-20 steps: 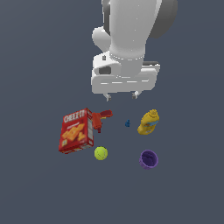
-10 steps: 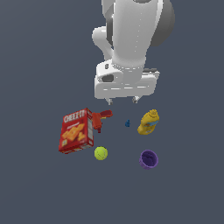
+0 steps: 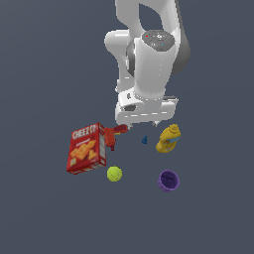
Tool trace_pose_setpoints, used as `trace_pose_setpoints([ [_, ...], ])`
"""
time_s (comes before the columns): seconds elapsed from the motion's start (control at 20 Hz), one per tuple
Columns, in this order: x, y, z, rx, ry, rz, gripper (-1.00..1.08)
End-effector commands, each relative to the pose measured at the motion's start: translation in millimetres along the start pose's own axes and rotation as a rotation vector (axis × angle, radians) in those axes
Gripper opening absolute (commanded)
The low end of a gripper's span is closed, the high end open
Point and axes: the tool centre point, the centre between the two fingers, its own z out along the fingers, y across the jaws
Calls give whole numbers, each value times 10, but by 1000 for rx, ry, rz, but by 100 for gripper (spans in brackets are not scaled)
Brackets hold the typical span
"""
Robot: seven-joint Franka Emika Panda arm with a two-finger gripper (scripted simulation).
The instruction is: Pick up a designated object from a clutter of objects.
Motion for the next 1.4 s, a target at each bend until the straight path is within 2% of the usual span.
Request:
trace_pose_setpoints([
  [0.0, -58, -78, 231, 1, 1, -9, 100],
  [0.35, -287, -290, 820, 8, 5, -32, 100],
  [0.65, -470, -414, 1142, 14, 8, -47, 100],
  [1.0, -591, -485, 1317, 18, 9, -55, 100],
  [1.35, -599, -489, 1350, 19, 8, -56, 100],
])
